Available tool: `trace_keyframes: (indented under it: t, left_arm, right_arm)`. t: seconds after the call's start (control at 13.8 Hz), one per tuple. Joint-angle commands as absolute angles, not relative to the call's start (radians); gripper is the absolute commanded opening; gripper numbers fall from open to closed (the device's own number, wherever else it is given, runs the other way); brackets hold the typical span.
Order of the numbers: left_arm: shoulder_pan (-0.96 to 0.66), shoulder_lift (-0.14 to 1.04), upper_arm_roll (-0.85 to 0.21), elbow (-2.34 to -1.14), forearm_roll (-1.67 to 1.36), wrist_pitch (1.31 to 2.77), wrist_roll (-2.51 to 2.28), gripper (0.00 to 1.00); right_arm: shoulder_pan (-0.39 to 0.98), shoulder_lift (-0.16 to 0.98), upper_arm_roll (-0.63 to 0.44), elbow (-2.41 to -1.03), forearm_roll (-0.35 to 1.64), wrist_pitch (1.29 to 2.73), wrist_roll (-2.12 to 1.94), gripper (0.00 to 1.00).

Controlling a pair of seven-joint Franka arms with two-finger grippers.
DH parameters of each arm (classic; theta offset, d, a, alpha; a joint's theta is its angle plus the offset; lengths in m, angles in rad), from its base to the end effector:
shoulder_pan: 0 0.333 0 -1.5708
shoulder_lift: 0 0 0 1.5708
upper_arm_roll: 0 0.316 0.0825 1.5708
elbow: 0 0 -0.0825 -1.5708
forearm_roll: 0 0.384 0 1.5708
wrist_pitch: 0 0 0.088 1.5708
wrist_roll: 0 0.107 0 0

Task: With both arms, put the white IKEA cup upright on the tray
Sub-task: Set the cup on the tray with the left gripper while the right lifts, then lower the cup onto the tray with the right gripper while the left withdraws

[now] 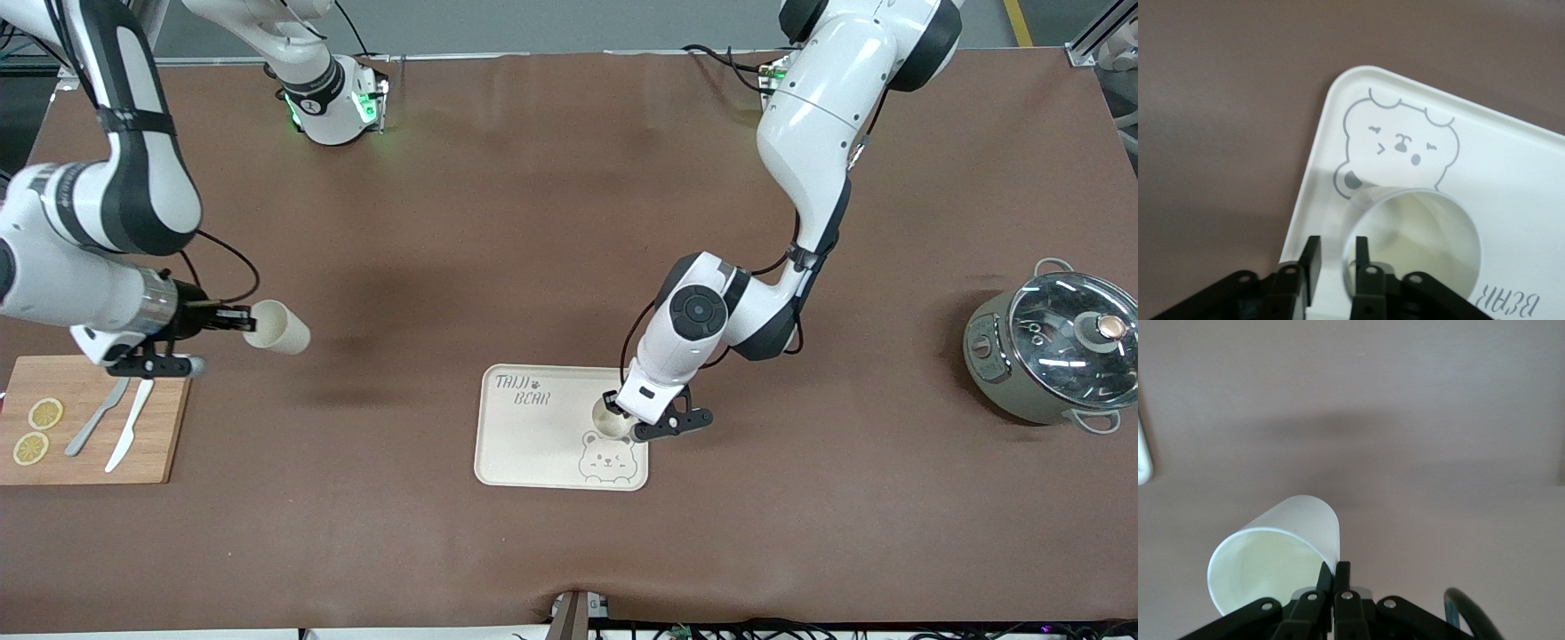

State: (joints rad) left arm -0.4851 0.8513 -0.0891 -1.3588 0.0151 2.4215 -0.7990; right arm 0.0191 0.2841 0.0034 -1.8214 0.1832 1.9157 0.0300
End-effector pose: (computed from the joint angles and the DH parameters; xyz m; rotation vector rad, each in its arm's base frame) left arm 0.6452 -0.3981 0.2319 2.9353 0.3718 0.1971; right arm 0.6066 0.0265 0.3679 -2.9632 0.1276 0.2886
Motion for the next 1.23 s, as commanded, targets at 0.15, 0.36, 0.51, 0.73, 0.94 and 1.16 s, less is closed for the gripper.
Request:
trace_keyframes:
  t: [0.15, 0.36, 0.51, 0.73, 0.94, 1.16]
  left_arm:
    - [-0.482, 0.7, -0.019, -1.353, 0.047, 2.237, -0.769, 1.0]
    - [-0.431, 0.585, -0.014, -1.359, 0.121, 2.082, -0.74, 1.0]
    - [-0.39, 0.526, -0.015, -1.359, 0.132, 1.996, -0.668, 1.0]
    - [-0.315, 0.46, -0.015, -1.361, 0.132, 1.896, -0.65, 1.0]
    - [-0.262, 0.398, -0.014, -1.359, 0.133, 1.844, -0.62, 1.0]
    - [-0.2, 0.335, -0.015, -1.359, 0.138, 1.76, -0.493, 1.0]
  right_arm:
    - [0.156, 0.449, -0.005, -1.622, 0.225, 1.904, 0.32, 0.0]
    - [0.231, 0.534, -0.005, -1.539, 0.302, 1.942, 0.516, 0.0]
    - [0.285, 0.593, -0.005, -1.491, 0.345, 1.998, 0.613, 0.0]
    - [0.366, 0.681, -0.006, -1.416, 0.344, 2.075, 0.773, 0.0]
    - [0.439, 0.745, -0.009, -1.344, 0.334, 2.129, 0.905, 0.0]
    - [0.482, 0.775, -0.014, -1.336, 0.304, 2.158, 0.945, 0.0]
